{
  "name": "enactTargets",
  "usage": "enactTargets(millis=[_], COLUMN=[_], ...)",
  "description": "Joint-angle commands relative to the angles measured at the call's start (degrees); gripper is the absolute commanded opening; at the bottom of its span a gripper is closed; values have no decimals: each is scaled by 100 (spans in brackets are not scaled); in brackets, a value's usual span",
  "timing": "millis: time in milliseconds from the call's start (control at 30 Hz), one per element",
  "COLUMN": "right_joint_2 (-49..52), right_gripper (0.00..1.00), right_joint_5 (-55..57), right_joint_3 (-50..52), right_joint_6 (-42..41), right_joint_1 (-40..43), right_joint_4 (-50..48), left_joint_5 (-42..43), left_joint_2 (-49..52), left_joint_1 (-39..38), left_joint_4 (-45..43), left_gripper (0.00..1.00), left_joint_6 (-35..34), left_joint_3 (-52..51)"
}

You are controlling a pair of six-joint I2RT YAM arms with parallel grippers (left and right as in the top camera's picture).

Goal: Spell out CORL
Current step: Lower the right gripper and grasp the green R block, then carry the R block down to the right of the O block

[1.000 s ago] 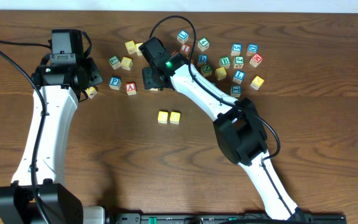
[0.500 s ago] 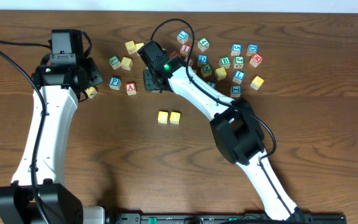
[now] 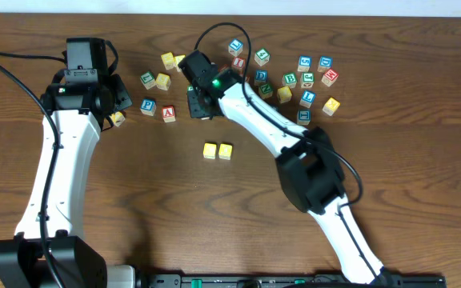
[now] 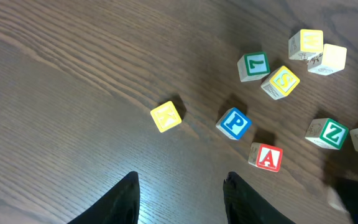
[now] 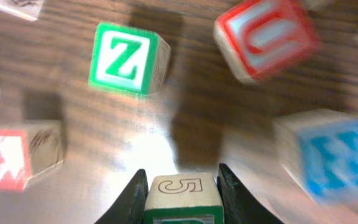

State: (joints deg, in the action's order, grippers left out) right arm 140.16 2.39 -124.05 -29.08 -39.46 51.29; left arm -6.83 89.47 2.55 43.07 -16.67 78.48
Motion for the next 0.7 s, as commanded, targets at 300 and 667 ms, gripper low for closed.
enactTargets(millis=[300, 667], right_joint_2=[-1427, -1375], right_gripper=[15, 15], right_joint_5=[264, -175], right_joint_3=[286, 2540], right_joint_6=[-273, -1283], right_joint_1=[299, 256], right_joint_4=[2413, 734], left_joint_5=[-96, -96], left_joint_2=[55, 55], left_joint_1=[17, 17], left_joint_4=[13, -50], left_gripper=[43, 43], left_joint_6=[50, 46], left_joint_3=[50, 50])
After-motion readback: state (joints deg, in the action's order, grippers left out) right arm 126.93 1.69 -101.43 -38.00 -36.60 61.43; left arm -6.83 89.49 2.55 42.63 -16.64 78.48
